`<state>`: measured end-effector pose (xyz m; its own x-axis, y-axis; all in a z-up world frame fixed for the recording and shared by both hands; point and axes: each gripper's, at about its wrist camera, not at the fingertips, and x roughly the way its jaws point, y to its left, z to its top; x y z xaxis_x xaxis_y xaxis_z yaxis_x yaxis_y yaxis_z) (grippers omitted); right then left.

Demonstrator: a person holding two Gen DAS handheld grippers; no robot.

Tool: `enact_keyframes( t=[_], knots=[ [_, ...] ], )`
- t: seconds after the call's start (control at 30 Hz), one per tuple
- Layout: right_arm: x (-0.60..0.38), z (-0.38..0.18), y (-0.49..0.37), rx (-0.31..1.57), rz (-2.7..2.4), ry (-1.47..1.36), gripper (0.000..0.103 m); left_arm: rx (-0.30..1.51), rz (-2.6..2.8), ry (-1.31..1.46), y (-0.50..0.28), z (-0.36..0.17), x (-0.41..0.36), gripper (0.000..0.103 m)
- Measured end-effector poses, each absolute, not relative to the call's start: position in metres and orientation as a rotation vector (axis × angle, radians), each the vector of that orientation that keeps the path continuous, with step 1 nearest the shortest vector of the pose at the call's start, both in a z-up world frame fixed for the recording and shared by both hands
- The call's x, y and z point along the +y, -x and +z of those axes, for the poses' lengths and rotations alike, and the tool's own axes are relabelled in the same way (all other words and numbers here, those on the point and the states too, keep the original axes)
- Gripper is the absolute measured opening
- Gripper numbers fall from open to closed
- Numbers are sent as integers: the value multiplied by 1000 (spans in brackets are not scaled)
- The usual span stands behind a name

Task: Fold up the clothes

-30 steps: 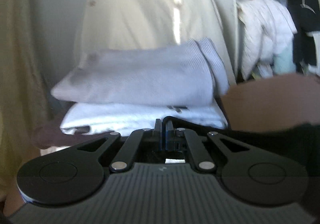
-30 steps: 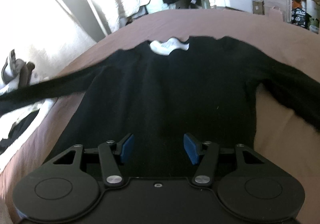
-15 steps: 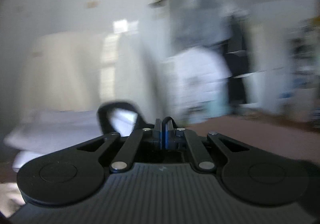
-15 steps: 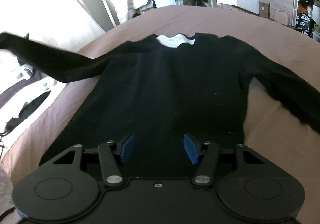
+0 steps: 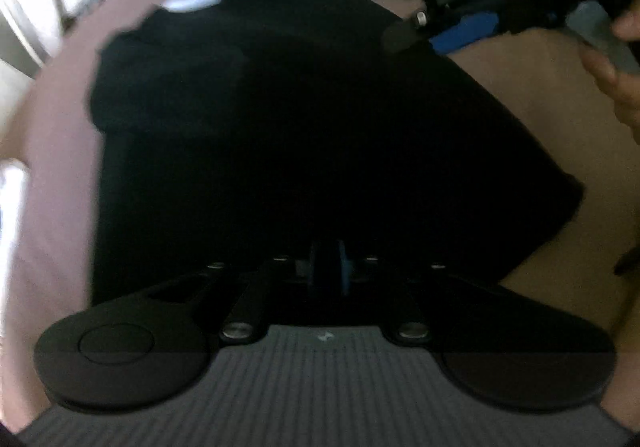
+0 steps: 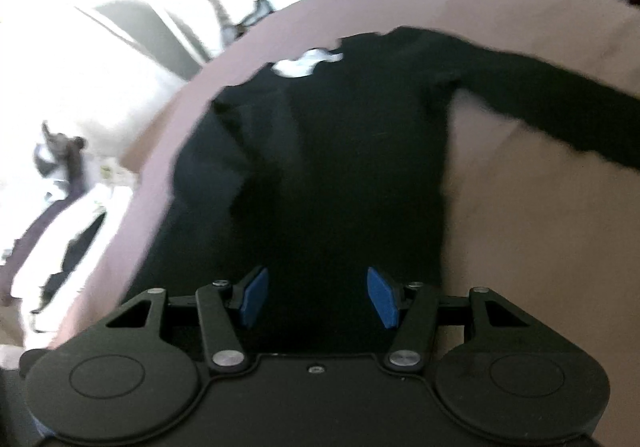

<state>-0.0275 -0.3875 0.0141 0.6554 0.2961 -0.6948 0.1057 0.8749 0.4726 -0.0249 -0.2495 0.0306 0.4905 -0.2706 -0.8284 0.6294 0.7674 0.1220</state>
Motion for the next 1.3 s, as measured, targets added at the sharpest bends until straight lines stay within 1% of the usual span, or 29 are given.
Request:
enact_keyframes(
  t=[0.03,0.07,0.1,0.13,0.2,0.27,0.37,0.47,0.5,0.53,0.57,0.63,0.67,0.83,0.93,1.03,1.07,1.2,1.23,1.27,1.3],
  knots=[
    [-383,13,25,860,144,-527,61,869,-552,-425,20,40,-244,33],
    [-378,11,23,861,174,-545,61,833,-530,-399,14,51,-237,37],
    [-374,10,20,862,205,-563,61,808,-494,-363,5,59,-228,47],
    [-369,9,18,863,236,-581,61,788,-452,-324,-4,66,-219,51],
    [-359,8,12,871,272,-579,62,769,-366,-245,-23,75,-200,52],
    [-351,7,9,884,252,-529,66,799,-285,-169,-44,72,-181,52],
    [-344,-4,1,919,199,-468,66,946,-164,-86,-77,41,-152,52],
    [-346,-22,-8,953,194,-492,66,1098,-31,-101,-103,5,-137,52],
    [-343,-28,-10,962,218,-508,64,1120,-2,-106,-110,-2,-134,52],
    [-339,-31,-11,968,225,-482,54,1131,7,-101,-113,-7,-133,52],
    [-335,-34,-11,973,230,-453,33,1135,7,-93,-115,-8,-133,52],
    [-326,-32,-12,947,233,-388,11,1134,9,-82,-118,-7,-134,52],
    [-323,-29,-12,929,230,-374,9,1121,10,-87,-117,-6,-136,52],
    [-333,5,-3,767,86,-275,8,1050,-2,-113,-103,1,-143,52],
    [-352,10,-1,758,52,-319,9,991,-22,-68,-96,12,-140,52],
    [-364,-2,-3,795,55,-402,11,897,-74,-68,-96,27,-149,52],
    [-365,-4,-4,803,49,-413,16,872,-96,-74,-93,31,-153,52],
    [-371,-11,-6,836,58,-467,22,814,-204,-134,-74,46,-174,52],
    [-374,-12,-4,844,70,-484,31,800,-221,-161,-70,49,-180,52],
    [-372,-13,-6,866,88,-507,44,786,-234,-190,-67,52,-185,52],
    [-372,-16,-6,893,113,-534,49,770,-248,-227,-63,56,-191,52]
  ],
)
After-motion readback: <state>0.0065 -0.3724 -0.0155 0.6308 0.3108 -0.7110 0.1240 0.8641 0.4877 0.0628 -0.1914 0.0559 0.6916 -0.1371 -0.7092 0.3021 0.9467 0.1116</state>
